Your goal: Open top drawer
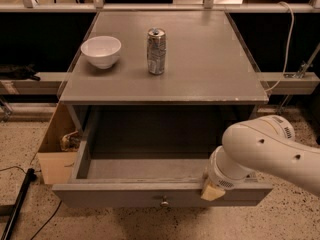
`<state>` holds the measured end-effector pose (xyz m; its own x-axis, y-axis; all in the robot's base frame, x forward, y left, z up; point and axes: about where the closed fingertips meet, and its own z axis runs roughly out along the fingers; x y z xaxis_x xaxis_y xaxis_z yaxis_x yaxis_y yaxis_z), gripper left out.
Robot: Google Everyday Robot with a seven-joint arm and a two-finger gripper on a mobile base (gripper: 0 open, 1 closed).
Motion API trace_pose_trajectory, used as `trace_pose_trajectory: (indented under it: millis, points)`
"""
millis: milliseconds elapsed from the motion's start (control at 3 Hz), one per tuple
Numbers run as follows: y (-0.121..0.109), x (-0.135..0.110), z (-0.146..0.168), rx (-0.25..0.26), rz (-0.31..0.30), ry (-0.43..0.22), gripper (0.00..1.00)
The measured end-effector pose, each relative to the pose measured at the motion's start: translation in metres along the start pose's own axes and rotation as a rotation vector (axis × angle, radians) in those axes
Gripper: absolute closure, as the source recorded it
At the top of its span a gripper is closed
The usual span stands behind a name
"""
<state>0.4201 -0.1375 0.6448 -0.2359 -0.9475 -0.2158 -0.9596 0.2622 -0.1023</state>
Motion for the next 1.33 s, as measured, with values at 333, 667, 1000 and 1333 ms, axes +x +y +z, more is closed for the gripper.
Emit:
trace_pose_trajectory:
  millis: [333,667,1000,1333]
  points:
    - [0.0000,0.0000,0.0000,0.000,0.000,0.000,0.54]
    - [0.0000,0.0000,0.0000,0.000,0.000,0.000,0.24]
    - [0.0000,0.0000,0.0000,0.000,0.000,0.000,0.01]
    - [0.0000,0.0000,0.0000,0.000,0.000,0.000,1.00]
